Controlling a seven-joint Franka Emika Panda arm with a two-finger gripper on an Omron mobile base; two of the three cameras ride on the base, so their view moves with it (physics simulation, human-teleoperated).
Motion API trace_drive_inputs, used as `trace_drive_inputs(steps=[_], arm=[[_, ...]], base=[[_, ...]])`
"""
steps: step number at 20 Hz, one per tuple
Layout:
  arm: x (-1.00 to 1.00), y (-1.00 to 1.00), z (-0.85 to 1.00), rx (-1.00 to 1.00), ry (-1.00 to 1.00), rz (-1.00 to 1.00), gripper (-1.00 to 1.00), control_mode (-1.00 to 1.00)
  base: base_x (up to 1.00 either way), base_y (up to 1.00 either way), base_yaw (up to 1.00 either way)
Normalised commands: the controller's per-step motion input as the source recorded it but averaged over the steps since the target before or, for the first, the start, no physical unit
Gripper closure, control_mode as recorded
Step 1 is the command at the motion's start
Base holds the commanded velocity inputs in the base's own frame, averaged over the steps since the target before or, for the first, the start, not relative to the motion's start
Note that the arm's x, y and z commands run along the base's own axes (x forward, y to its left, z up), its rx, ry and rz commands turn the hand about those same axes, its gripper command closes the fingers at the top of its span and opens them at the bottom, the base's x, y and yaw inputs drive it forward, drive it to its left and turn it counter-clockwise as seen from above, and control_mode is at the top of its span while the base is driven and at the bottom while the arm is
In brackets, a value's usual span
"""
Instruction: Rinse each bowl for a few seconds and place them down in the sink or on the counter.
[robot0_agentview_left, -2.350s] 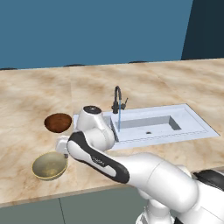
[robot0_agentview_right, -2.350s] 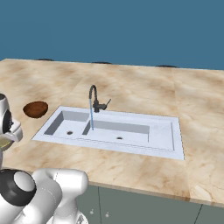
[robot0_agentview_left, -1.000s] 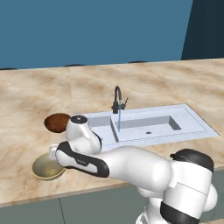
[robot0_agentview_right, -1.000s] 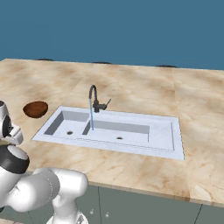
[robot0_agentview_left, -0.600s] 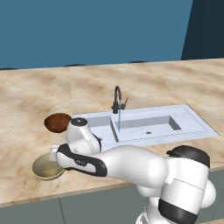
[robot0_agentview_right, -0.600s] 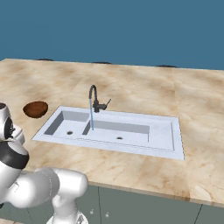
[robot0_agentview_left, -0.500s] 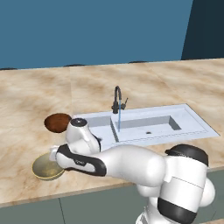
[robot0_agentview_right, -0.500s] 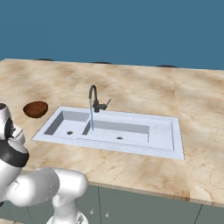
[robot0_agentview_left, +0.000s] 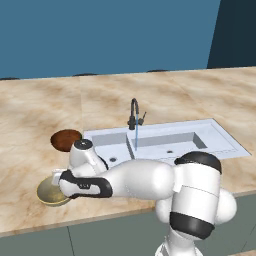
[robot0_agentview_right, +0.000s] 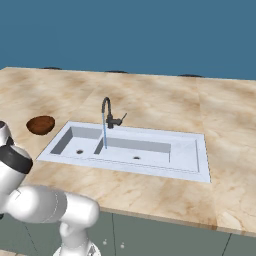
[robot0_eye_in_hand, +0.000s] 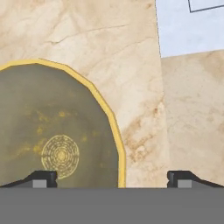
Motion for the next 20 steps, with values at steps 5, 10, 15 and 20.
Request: trace_drive_inputs(steps=[5, 10, 15, 20], arm=[[0.21, 0.06, -0.14, 0.00, 0.00, 0.00, -1.00, -1.00], [0.08, 0.02, -0.18, 0.00, -0.01, 0.00, 1.00, -1.00], [0.00, 0.01, -0.16, 0.00, -0.03, 0.00, 1.00, -1.00], [-0.02, 0.00, 0.03, 0.00, -0.05, 0.00, 1.00, -1.00]], base=[[0.00, 0.00, 0.00], [0.00, 0.00, 0.00], [0.00, 0.00, 0.00], [0.00, 0.00, 0.00]])
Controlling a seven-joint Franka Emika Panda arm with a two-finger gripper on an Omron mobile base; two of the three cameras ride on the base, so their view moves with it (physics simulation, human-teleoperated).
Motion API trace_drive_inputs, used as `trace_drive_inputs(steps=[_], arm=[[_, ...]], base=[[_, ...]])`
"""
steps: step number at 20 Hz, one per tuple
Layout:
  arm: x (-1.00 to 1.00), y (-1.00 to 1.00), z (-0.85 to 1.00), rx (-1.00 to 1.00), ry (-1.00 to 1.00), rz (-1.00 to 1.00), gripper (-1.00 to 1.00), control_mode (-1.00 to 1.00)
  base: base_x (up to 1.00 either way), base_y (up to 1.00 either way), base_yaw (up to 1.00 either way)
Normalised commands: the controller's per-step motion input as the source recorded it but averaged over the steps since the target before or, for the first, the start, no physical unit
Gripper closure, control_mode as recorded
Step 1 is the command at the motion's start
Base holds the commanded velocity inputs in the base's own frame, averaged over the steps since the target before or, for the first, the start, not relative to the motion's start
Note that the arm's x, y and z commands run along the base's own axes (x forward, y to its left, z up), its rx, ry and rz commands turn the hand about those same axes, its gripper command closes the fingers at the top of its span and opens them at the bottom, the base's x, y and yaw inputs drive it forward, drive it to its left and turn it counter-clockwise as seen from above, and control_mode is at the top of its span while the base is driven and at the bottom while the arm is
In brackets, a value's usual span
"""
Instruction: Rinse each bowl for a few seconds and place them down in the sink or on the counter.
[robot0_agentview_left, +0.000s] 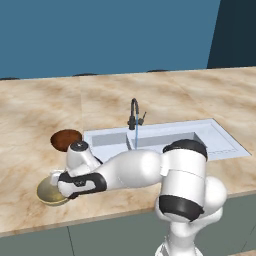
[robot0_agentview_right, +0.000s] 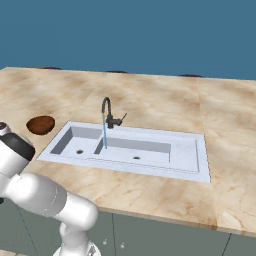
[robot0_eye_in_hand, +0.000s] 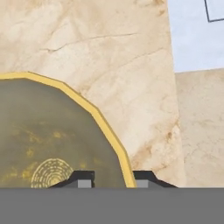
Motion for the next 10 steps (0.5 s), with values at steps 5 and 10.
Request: trace_drive_inputs(steps=[5, 10], arm=[[-0.20, -0.14, 0.57, 0.00, -0.16, 0.01, 1.00, -1.00], [-0.23, -0.37, 0.56, 0.05, -0.07, -0.05, 1.00, -1.00]], base=[[0.00, 0.00, 0.00], [0.00, 0.00, 0.00]])
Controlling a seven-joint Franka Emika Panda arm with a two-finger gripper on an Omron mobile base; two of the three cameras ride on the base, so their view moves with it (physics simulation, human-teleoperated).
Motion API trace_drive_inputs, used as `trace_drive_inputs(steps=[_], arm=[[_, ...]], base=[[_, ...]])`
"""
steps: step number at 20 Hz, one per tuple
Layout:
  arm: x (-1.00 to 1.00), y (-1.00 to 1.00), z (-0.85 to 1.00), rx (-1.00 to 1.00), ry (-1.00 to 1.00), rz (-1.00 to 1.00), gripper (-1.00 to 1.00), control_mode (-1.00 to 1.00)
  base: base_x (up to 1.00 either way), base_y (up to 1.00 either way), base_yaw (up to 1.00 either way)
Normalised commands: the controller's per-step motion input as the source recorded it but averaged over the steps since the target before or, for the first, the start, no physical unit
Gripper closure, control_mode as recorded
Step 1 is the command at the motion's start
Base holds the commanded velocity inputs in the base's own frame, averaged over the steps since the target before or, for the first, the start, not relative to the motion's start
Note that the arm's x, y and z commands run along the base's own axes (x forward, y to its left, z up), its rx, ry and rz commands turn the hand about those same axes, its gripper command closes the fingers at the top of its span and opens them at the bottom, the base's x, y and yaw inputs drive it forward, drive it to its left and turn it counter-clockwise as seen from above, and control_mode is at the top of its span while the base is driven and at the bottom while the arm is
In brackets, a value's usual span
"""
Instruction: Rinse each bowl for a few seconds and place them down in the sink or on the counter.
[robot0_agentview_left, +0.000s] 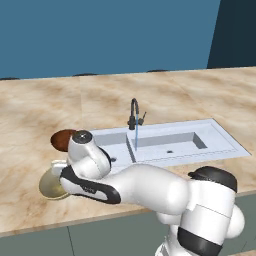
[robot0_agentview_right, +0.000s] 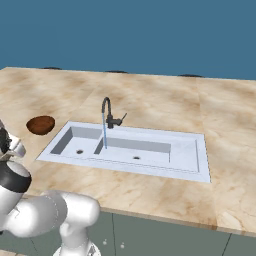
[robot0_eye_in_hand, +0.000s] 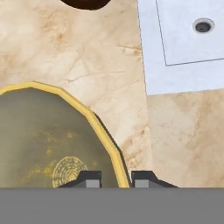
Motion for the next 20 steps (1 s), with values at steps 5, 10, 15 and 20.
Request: trace_drive_inputs(steps=[5, 10, 15, 20], arm=[[-0.06, -0.58, 0.45, 0.12, 0.00, -0.18, 1.00, -1.00], [-0.01, -0.55, 0.38, 0.09, 0.00, -0.26, 1.00, -1.00], [0.09, -0.35, 0.41, 0.02, 0.01, -0.29, 1.00, -1.00], [0.15, -0.21, 0.36, 0.00, 0.07, -0.34, 1.00, -1.00]], base=[[0.00, 0.00, 0.00], [0.00, 0.00, 0.00], [0.00, 0.00, 0.00], [0.00, 0.00, 0.00]])
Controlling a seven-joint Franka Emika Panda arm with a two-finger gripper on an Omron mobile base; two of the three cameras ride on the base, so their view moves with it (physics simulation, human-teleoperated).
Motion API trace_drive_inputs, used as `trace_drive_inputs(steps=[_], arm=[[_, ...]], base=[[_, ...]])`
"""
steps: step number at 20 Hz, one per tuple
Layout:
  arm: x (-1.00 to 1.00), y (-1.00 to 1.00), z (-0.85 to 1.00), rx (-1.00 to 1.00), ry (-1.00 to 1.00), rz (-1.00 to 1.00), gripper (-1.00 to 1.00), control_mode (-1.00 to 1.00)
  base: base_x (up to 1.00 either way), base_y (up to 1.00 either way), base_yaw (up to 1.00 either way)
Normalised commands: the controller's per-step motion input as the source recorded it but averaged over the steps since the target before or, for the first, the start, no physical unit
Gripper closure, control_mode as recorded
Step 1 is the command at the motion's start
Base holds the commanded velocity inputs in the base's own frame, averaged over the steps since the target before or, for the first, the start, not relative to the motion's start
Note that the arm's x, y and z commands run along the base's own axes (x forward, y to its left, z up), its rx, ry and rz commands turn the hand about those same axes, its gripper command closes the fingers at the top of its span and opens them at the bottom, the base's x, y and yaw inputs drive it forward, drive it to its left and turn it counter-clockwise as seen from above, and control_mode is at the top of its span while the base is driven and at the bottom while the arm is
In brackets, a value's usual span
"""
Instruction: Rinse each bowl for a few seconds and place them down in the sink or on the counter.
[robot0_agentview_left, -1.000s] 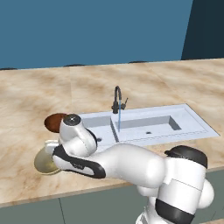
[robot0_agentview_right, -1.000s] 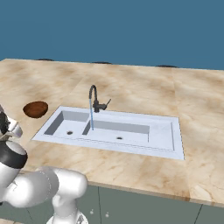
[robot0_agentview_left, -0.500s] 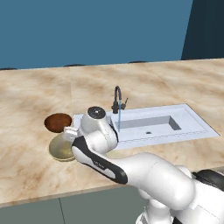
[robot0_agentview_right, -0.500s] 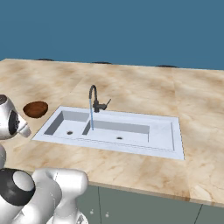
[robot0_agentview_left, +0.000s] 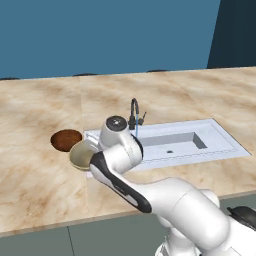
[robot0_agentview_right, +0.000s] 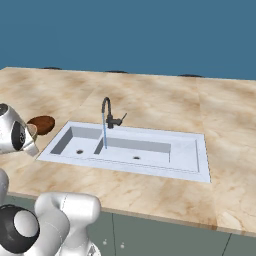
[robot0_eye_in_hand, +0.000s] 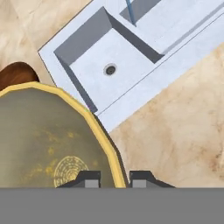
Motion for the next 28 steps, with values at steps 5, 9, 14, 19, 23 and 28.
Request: trace_drive_inputs(steps=[5, 9, 14, 19, 23, 28], arm=[[0.09, -0.22, 0.31, 0.02, 0.10, -0.33, 1.00, -1.00], [0.03, -0.34, 0.22, 0.06, 0.02, -0.18, 1.00, -1.00], [0.04, -0.27, 0.14, 0.03, 0.00, -0.21, 1.00, -1.00], [0.12, -0.12, 0.04, 0.02, 0.00, -0.26, 1.00, -1.00], [0.25, -0.17, 0.00, 0.00, 0.00, -0.19, 1.00, -1.00], [0.31, -0.28, 0.00, 0.04, 0.04, -0.11, 1.00, -1.00]], base=[[0.00, 0.00, 0.00], [0.00, 0.00, 0.00], [0.00, 0.00, 0.00], [0.00, 0.00, 0.00], [0.00, 0.00, 0.00], [0.00, 0.00, 0.00]])
